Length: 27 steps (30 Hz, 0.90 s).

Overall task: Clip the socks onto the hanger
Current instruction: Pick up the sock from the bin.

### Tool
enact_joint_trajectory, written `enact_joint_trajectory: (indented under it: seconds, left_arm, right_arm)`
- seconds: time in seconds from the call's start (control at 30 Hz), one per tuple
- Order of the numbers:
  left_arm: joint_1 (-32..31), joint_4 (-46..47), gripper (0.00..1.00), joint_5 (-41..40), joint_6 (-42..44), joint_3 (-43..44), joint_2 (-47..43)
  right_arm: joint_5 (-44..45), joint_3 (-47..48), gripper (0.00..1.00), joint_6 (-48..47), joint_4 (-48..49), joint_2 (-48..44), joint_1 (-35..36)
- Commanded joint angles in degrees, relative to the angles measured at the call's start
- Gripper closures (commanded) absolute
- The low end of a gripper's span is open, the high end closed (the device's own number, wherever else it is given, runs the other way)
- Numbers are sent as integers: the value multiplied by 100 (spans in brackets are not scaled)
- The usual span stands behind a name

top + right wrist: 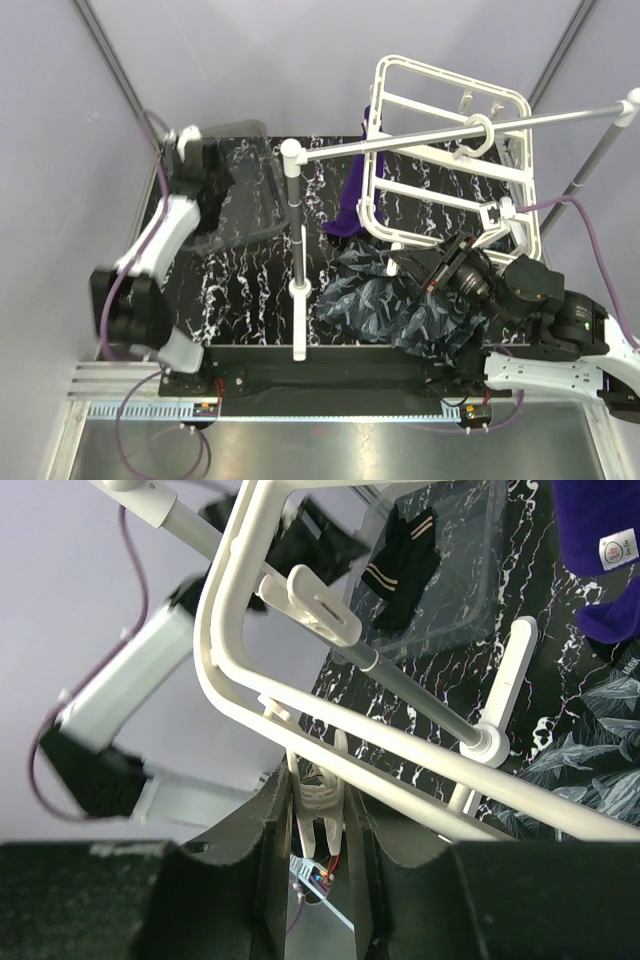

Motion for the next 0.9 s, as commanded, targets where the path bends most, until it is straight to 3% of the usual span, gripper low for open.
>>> enact_joint_trajectory:
  seconds: [0.0,0.07,0.2,0.3,0.63,0.87]
  left_arm:
    - [84,184,43,-178,175,1536,1405]
    - [120,-17,42,-634,535,2657,2187]
    - [155,-159,41,-1348,1176,4007,3891]
    - [234,-211,41,-1296,1327,4333,4439]
    - [796,-1582,41,-244,-192,5097,5108]
    - [920,-2023,43,347,-475,5336,5451]
  right_arm:
    - [-11,32,100,-126,82,-21,-27]
    - [-46,32,100,-126,91,-47,-27]
    - [15,76,100,-143,30,-108,-27]
    - [103,137,100,-134,-58,-179,-27]
    - [130,181,100,-126,-68,-258,-27]
    - [-11,155,100,-108,117,-82,-27]
